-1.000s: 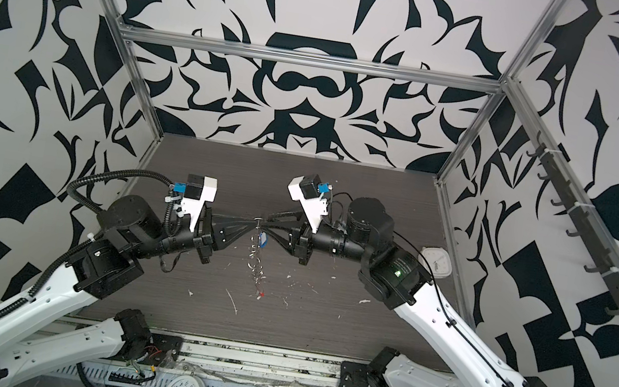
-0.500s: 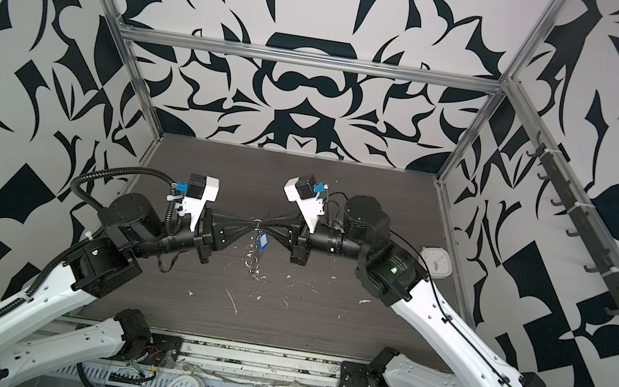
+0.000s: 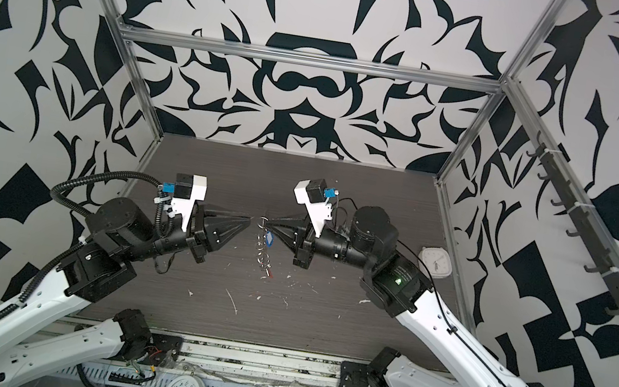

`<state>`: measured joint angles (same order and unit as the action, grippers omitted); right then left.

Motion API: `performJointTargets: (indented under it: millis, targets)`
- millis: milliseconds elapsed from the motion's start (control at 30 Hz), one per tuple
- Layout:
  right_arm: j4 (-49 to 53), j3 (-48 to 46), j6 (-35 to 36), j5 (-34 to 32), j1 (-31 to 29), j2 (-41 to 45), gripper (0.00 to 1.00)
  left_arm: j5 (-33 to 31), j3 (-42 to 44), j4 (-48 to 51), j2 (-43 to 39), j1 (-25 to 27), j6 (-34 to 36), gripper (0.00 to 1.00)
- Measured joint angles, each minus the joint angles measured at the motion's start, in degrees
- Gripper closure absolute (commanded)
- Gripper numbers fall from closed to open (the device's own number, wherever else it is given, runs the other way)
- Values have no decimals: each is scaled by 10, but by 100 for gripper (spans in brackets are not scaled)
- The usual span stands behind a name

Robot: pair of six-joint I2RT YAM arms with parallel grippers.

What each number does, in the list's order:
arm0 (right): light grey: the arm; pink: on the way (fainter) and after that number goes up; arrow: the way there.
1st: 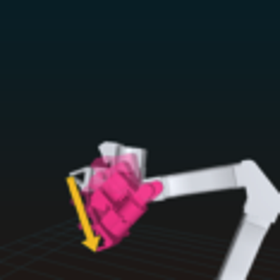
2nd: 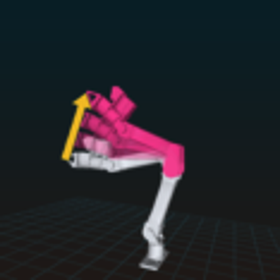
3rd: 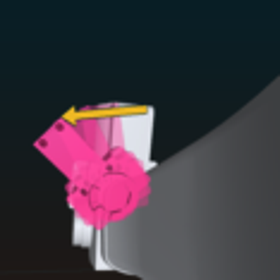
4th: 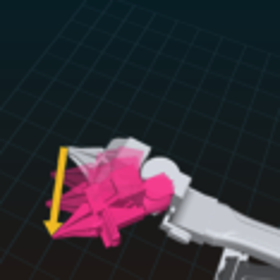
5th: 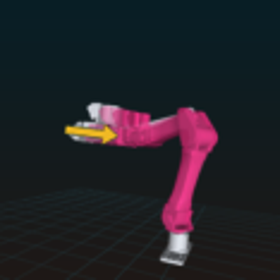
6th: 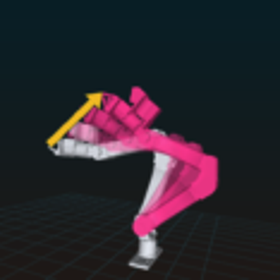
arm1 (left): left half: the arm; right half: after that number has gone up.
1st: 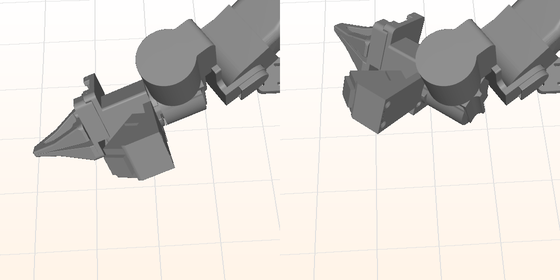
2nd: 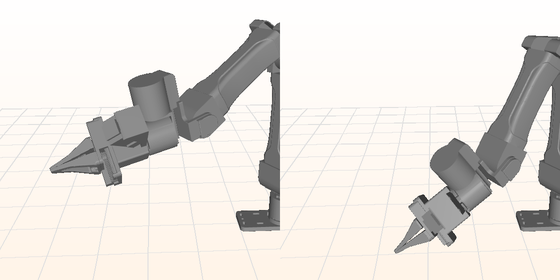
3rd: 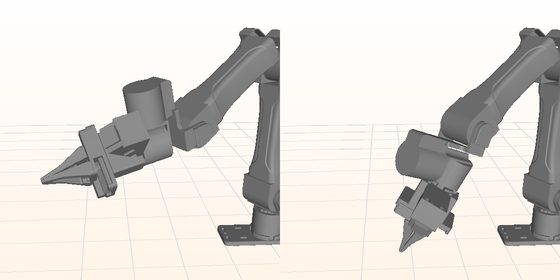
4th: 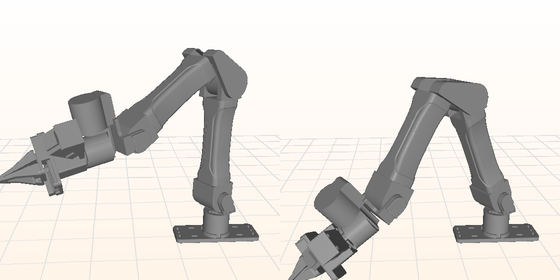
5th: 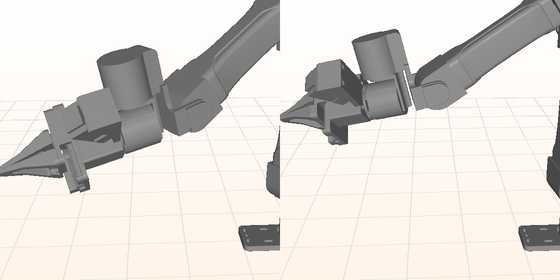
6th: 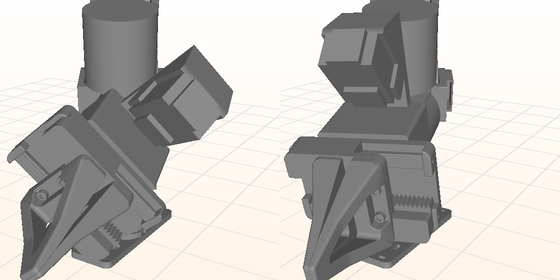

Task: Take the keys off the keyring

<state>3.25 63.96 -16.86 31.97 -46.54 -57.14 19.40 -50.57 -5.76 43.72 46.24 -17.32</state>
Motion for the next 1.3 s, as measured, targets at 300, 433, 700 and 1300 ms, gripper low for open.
performJointTargets:
  millis: [300, 433, 700, 1300]
  targets:
    - [-24, -8, -17, -8, 0, 5, 100, 37, 6, -28, 24, 0, -7, 81]
    - [-31, -8, -23, -7, 0, 5, 100, 47, 6, -43, 30, 0, -9, 83]
    - [-44, -8, -32, -5, 0, 4, 100, 51, 6, -60, 47, 0, -11, 82]
    - [-67, -27, -50, 8, 1, -3, 100, 51, 6, -64, 47, 0, -12, 97]
